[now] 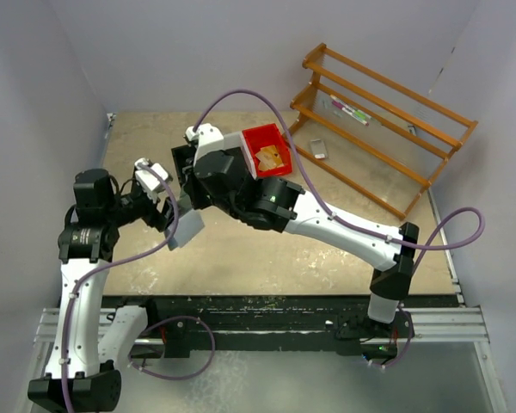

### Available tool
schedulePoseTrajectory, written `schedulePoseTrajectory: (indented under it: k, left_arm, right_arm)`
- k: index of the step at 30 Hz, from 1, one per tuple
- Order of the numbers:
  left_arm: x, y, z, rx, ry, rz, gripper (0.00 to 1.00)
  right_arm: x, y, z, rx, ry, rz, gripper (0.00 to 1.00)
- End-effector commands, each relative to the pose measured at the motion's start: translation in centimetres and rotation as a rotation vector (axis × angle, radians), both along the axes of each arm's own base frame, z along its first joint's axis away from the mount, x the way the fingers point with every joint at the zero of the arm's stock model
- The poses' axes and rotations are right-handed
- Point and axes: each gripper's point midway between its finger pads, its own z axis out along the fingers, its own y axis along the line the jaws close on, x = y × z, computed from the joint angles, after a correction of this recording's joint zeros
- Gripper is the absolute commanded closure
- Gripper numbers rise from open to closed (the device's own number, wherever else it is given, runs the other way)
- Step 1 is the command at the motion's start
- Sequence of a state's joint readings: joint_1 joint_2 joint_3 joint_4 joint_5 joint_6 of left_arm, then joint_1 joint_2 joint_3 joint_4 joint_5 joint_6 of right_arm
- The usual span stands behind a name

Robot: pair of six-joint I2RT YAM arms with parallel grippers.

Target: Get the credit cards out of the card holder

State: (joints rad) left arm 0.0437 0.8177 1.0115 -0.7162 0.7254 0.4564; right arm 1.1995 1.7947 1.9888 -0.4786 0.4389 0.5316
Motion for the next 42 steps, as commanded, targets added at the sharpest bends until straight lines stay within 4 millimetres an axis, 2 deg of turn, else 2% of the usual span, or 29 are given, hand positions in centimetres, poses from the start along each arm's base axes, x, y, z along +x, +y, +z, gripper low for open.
schedulePoseTrajectory:
  k: [1,5,9,15,19,22,23,29,31,32,33,35,36,39,42]
  left_arm:
    - [-0.3,0.1,0.8,0.06,-0.103,-0.04,0.25]
    - [-2.1,-1.5,0.4,-0.001,-0.037,-0.14,0.38]
    - [-2.7,-2.6,0.7,-0.086,0.038,-0.169,0.53]
    - [-2.5,-2.8,1.6,-0.119,0.045,-0.156,0.62]
    - [-2.5,-2.9,2.6,-0.143,0.038,-0.145,0.83]
    - [-3.0,-3.4,3.8,-0.188,0.053,-0.158,0.97]
    - [-3.4,-3.7,4.5,-0.208,0.062,-0.167,1.0]
    - [-5.0,-5.1,6.6,-0.326,0.18,-0.226,1.0]
    - [-5.6,-5.6,7.6,-0.372,0.22,-0.255,1.0]
    - [-5.8,-5.9,8.1,-0.394,0.237,-0.268,1.0]
    - [-6.0,-6.1,8.6,-0.414,0.253,-0.278,1.0]
    - [-6.4,-6.4,9.7,-0.448,0.272,-0.301,1.0]
    - [-6.6,-6.6,10.1,-0.465,0.285,-0.315,1.0]
    - [-7.3,-7.0,11.2,-0.51,0.326,-0.351,1.0]
    - [-8.0,-7.3,12.1,-0.548,0.361,-0.385,1.0]
  right_arm:
    - [-1.3,-0.5,5.2,0.153,-0.042,0.045,1.0]
    - [-2.1,-0.1,6.0,0.183,-0.037,0.083,1.0]
    - [-2.7,-0.1,6.7,0.212,-0.039,0.103,1.0]
    - [-3.1,-0.4,7.6,0.237,-0.038,0.116,1.0]
    - [-3.3,-0.4,7.6,0.235,-0.038,0.13,1.0]
    - [-3.7,-0.3,6.7,0.207,-0.03,0.159,1.0]
    - [-4.5,0.1,6.1,0.209,0.002,0.201,1.0]
    - [-4.8,-0.5,6.2,0.217,-0.024,0.249,0.89]
    - [-4.9,-1.0,6.5,0.235,-0.028,0.273,0.8]
    - [-4.9,-1.3,6.7,0.244,-0.027,0.289,0.69]
    - [-5.0,-1.8,7.3,0.262,-0.035,0.3,0.56]
    - [-4.5,-2.9,7.2,0.281,-0.034,0.317,0.28]
    - [-4.4,-3.9,8.1,0.319,-0.045,0.333,0.2]
    - [-4.2,-6.5,9.2,0.415,-0.066,0.402,0.12]
    - [-5.7,-7.1,9.3,0.446,-0.087,0.514,0.1]
